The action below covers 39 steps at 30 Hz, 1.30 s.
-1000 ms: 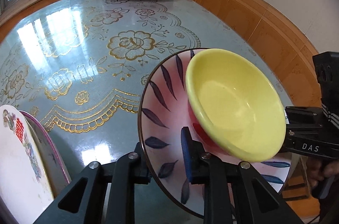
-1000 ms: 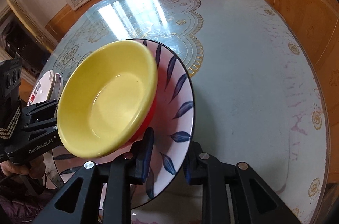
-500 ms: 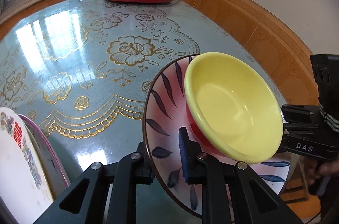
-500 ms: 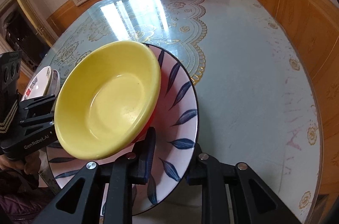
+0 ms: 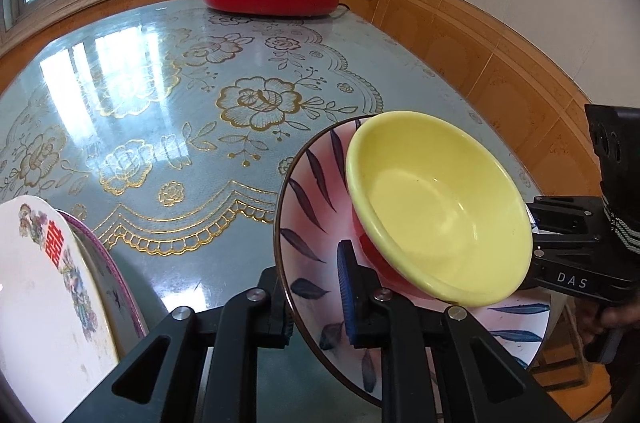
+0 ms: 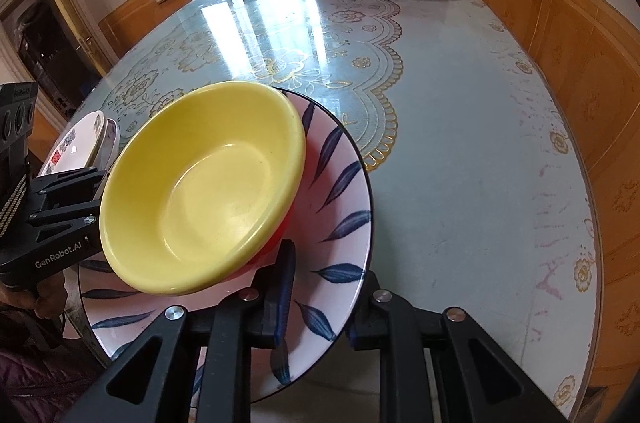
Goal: Organize plates and bowls
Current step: 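Carry the blue-striped plate with its bowls over the white plate stack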
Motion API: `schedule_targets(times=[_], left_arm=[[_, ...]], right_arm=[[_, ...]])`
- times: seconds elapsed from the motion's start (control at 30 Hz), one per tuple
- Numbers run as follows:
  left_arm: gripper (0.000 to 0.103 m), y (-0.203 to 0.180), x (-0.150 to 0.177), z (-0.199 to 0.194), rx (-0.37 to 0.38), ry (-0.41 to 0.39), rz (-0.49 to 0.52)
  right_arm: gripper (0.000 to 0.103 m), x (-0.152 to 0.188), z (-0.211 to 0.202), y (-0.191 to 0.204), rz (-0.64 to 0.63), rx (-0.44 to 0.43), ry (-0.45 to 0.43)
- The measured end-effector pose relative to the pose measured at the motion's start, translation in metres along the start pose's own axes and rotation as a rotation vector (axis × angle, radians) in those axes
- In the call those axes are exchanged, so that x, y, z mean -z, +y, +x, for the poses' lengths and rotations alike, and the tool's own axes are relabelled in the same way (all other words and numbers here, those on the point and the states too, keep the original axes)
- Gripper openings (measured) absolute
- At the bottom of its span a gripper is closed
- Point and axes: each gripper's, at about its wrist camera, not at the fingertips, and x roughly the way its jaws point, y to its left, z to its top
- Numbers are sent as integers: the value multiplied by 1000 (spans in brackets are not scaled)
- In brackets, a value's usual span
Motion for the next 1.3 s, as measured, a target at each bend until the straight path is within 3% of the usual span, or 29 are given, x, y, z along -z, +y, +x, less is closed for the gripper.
schedule_targets(times=[0.77,1.3], left_arm=[[18,3,-10,-47,-48,-99,-14],[18,44,-7,-107,-147,-178,-98]], right_arm=[[20,-22,-29,25,-79,-5,-80],[20,-58,-40,91,-204,-76,-111]])
